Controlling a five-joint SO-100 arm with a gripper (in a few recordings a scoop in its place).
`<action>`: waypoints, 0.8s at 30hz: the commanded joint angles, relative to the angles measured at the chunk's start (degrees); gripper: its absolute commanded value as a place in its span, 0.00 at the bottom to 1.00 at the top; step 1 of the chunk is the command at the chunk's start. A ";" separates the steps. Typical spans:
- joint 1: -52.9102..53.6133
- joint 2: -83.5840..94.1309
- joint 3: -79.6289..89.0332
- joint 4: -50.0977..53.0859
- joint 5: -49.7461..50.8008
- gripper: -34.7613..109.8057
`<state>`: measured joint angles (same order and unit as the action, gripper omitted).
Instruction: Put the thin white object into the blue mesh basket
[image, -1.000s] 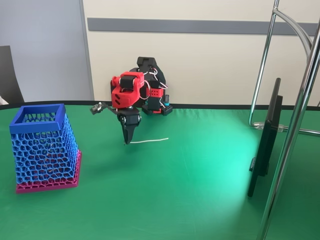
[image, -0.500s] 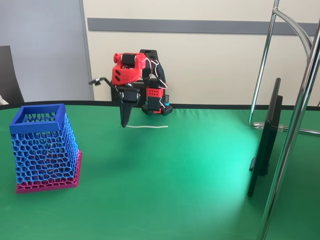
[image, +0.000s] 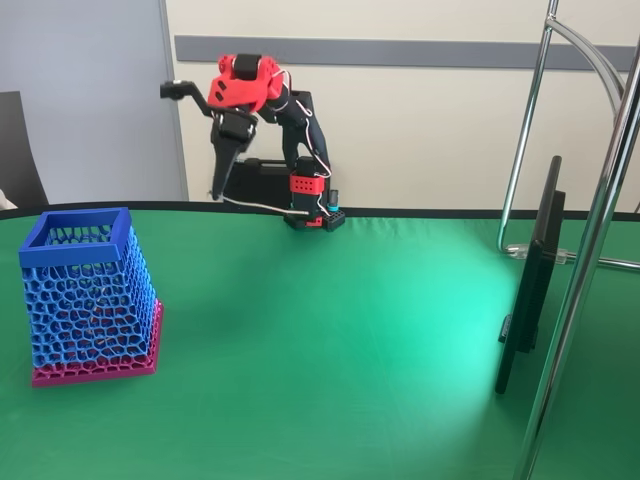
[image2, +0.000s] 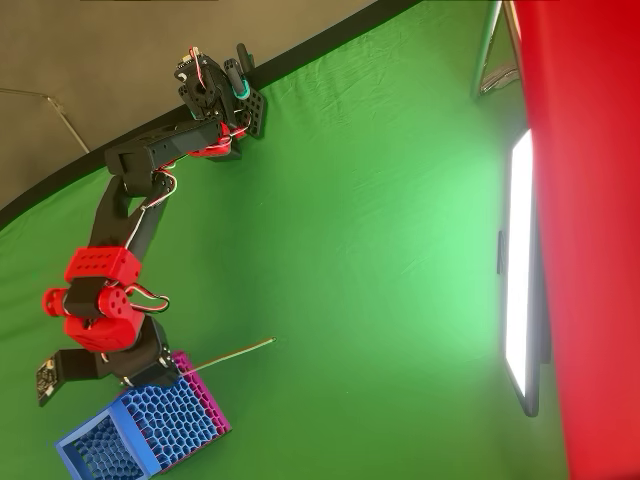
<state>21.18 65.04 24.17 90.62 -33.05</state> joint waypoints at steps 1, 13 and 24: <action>1.67 1.76 -6.15 0.09 -0.35 0.24; 7.73 -10.28 -28.56 -0.53 -2.37 0.24; 10.90 -20.57 -40.96 -2.29 -2.72 0.24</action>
<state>31.46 44.38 -14.77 89.74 -35.16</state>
